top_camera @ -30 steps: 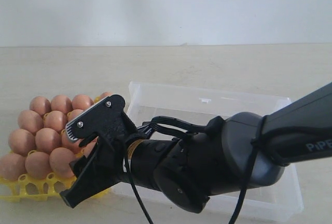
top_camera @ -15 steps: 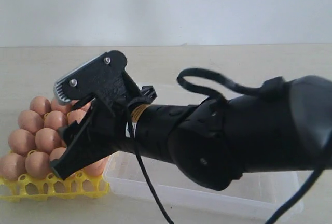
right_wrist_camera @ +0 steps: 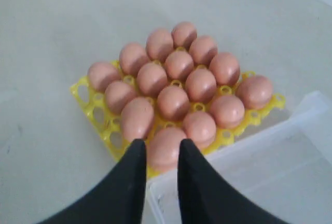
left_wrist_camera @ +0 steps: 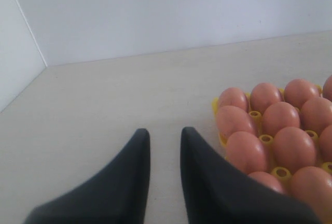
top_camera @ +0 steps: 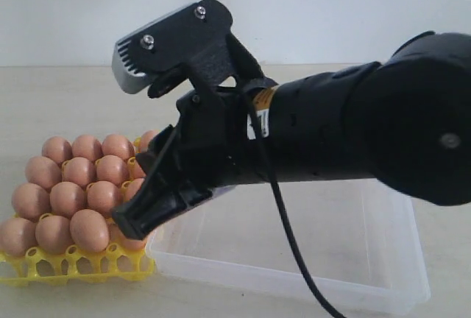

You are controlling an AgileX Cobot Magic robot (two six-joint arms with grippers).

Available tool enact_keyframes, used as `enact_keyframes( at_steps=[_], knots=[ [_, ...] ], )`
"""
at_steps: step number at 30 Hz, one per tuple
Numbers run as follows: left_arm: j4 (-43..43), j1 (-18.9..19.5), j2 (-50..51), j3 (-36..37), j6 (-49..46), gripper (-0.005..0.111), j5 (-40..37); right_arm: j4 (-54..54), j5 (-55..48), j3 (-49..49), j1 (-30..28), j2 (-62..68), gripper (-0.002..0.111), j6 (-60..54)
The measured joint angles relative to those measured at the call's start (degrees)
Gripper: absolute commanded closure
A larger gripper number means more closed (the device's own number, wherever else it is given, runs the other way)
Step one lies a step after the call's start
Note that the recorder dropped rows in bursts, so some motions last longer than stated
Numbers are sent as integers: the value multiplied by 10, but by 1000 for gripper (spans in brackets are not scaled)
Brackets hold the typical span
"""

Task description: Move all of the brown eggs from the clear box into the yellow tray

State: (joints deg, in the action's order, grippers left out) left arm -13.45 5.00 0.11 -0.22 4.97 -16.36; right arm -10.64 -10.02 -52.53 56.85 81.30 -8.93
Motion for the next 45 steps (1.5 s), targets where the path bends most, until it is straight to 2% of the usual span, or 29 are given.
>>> enact_keyframes(
  at_steps=[1, 2, 9, 21, 24, 30, 36, 40, 45],
  knots=[
    [0, 0, 0, 0, 0, 85, 0, -1, -23, 0, -1, -8, 107, 0],
    [0, 0, 0, 0, 0, 85, 0, -1, -51, 0, -1, -13, 108, 0],
    [0, 0, 0, 0, 0, 85, 0, 6, -190, 0, -1, -17, 108, 0],
    [0, 0, 0, 0, 0, 85, 0, 15, -205, 0, -1, -17, 108, 0],
    [0, 0, 0, 0, 0, 85, 0, 18, -175, 3, -1, -18, 108, 0],
    [0, 0, 0, 0, 0, 85, 0, 20, -28, 74, -2, -58, 108, 38],
    [0, 0, 0, 0, 0, 85, 0, 22, 26, 143, -2, -103, 108, 45],
    [0, 0, 0, 0, 0, 85, 0, 22, 100, 186, -4, -147, 108, 18],
    [0, 0, 0, 0, 0, 85, 0, 18, 141, 217, -37, -199, 108, 8]
  ],
)
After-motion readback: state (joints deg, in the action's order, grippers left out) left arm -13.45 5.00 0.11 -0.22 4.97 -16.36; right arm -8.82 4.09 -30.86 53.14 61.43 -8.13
